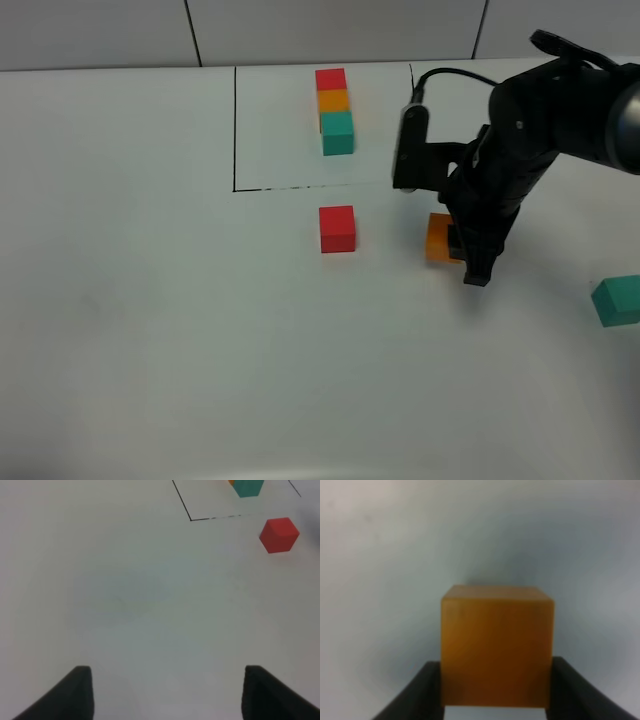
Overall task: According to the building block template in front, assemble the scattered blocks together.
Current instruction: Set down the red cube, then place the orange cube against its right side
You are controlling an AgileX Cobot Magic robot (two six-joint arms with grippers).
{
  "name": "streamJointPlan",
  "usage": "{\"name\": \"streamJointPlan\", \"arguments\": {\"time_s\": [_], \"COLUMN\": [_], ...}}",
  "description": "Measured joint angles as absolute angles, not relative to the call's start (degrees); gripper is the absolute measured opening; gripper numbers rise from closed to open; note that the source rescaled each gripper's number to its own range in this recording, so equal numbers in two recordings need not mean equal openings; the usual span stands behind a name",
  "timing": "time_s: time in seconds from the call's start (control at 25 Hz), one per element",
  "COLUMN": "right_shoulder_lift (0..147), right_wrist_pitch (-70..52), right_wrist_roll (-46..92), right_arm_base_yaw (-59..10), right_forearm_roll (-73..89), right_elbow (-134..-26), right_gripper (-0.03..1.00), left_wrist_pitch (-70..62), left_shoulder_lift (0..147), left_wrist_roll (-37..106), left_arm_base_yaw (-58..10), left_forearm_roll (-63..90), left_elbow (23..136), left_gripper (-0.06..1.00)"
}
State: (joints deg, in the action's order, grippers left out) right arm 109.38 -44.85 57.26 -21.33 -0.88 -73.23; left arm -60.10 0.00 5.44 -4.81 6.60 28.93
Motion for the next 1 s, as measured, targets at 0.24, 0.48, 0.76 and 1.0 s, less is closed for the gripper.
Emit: {"name": "streamJointPlan", "arguments": {"time_s": [0.24, 0.48, 0.76, 1.0], "right_shoulder_lift": [115.9, 122.2, 128.2, 129.3], "right_wrist_pitch": [-50.7, -53.2, -56.3, -56.4], "right_wrist_roll": [64.6, 70.1, 70.5, 70.6], "right_arm_base_yaw": [-22.7, -22.7, -22.7, -22.7], "right_forearm_roll": [2.3, 6.0, 6.3, 6.5], "right_elbow": [-83.2, -91.2, -97.1, -98.8], "right_gripper": [0.02, 0.02, 0.02, 0.02], "left_wrist_pitch": [-60.1, -60.1, -60.1, -60.1], "left_shoulder_lift": [0.0, 0.0, 0.0, 0.0], "left_wrist_roll": [5.4, 5.4, 5.4, 5.4], "left_arm_base_yaw": [-4.8, -4.8, -4.8, -4.8], "left_forearm_roll": [6.6, 6.6, 6.6, 6.6], "left_elbow": [28.9, 28.9, 28.9, 28.9], "left_gripper": [0.36, 0.36, 0.36, 0.36]}}
